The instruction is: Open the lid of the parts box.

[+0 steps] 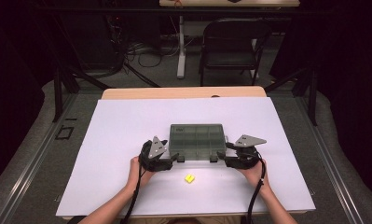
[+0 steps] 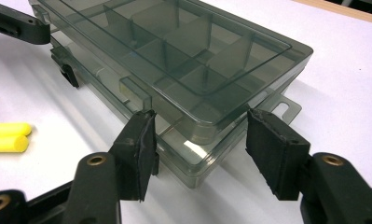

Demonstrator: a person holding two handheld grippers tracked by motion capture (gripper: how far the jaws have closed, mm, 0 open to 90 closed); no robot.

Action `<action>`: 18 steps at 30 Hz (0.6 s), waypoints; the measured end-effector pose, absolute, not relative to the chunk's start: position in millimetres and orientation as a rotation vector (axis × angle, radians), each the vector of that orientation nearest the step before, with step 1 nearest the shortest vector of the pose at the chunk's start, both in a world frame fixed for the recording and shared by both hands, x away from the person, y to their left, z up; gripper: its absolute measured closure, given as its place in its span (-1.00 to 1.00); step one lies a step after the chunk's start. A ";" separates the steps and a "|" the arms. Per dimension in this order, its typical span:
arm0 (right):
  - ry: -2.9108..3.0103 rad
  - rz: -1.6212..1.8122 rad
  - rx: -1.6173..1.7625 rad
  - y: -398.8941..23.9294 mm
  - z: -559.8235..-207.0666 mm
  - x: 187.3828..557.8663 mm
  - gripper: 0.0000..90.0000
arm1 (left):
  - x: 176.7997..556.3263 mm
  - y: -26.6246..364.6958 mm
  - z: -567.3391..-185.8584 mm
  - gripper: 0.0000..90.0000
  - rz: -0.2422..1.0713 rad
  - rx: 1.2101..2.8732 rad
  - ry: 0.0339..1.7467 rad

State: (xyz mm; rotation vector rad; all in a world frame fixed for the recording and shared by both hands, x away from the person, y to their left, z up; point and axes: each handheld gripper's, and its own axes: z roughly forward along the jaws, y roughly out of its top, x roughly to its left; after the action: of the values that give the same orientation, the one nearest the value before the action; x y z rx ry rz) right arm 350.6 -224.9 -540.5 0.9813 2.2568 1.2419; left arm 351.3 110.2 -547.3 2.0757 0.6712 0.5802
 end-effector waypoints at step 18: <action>2.223 1.220 0.967 -223.4 -538.0 348.7 -0.01 | 348.3 113.2 -544.7 0.02 0.648 2.021 0.620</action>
State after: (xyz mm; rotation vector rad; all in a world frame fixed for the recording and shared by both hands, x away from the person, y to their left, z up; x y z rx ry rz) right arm 348.7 -223.4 -538.0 0.9667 2.2229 1.2204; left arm 348.3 113.2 -544.7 2.0211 0.6196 0.6483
